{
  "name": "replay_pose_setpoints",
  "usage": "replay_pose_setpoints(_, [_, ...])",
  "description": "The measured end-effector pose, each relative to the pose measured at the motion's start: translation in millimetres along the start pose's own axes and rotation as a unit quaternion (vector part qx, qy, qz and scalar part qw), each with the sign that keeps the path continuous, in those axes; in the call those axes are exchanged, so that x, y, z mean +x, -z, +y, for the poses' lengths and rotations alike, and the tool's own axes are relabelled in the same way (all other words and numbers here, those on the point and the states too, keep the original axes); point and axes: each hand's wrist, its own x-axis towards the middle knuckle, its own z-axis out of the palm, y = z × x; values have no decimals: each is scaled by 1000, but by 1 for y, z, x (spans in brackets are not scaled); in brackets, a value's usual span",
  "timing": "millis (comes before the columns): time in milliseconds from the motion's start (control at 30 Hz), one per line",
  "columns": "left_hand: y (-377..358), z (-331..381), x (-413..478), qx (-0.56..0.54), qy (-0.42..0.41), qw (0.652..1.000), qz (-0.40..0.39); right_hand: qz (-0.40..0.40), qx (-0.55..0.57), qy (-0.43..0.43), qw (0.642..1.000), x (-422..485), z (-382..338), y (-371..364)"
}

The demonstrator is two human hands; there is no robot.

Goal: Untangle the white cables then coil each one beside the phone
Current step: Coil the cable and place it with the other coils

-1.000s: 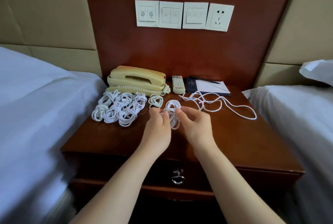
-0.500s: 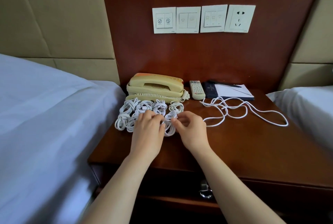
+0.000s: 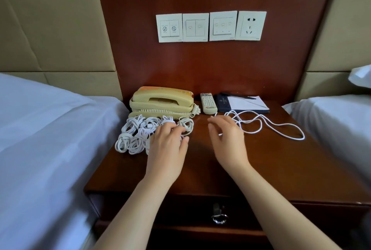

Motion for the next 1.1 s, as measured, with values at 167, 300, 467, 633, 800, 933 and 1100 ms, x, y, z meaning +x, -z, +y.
replay_pose_setpoints(167, [-13,31,4,-84,-52,992,-74,-25,-36,-97,994,4,36,33])
replay_pose_setpoints(300, [-35,55,12,-123,-37,982,-139,-99,8,-101,990,3,47,40])
replay_pose_setpoints(467, [-60,69,29,-147,-27,977,-152,-151,34,-60,986,-6,52,50])
replay_pose_setpoints(633, [-69,79,31,-138,-54,980,-129,-84,116,-122,982,-8,71,80])
replay_pose_setpoints(800, [-73,76,26,-104,-29,990,-95,-16,233,-189,954,-9,81,101])
replay_pose_setpoints(933, [-72,67,26,-96,-6,993,-62,-5,204,-186,961,-3,85,118])
replay_pose_setpoints(1100, [-65,58,32,-76,14,997,-24,25,-53,-133,989,4,95,140])
